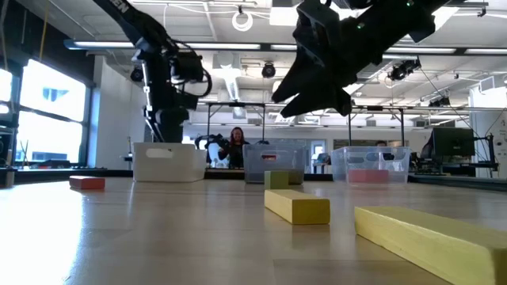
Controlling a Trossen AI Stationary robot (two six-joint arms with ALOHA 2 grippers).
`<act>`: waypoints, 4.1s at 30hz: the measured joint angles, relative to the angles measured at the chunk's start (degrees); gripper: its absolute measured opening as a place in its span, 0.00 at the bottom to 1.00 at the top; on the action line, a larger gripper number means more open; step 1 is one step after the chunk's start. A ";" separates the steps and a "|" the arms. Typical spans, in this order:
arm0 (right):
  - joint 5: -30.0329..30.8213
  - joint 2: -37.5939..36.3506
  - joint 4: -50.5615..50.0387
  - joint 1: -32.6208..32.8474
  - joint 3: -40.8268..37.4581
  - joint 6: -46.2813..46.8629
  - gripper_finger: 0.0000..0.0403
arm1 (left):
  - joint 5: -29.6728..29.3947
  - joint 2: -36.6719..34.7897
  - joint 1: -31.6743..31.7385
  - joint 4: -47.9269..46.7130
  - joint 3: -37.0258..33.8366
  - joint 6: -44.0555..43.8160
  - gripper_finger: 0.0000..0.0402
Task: Sort & place blocks by color
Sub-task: Put the yellow block into the black bin
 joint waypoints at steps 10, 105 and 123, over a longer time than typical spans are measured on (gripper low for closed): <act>-1.11 0.00 0.00 3.87 0.00 -3.39 0.40 | 1.36 -9.99 -7.19 -0.72 0.07 -3.38 0.57; -9.71 0.02 -59.79 46.90 13.88 36.01 0.40 | 4.55 -12.39 -29.75 2.23 0.04 -10.26 0.58; -8.49 0.02 -56.09 41.00 13.87 29.49 0.40 | 4.55 -12.39 -29.75 2.23 0.04 -12.24 0.58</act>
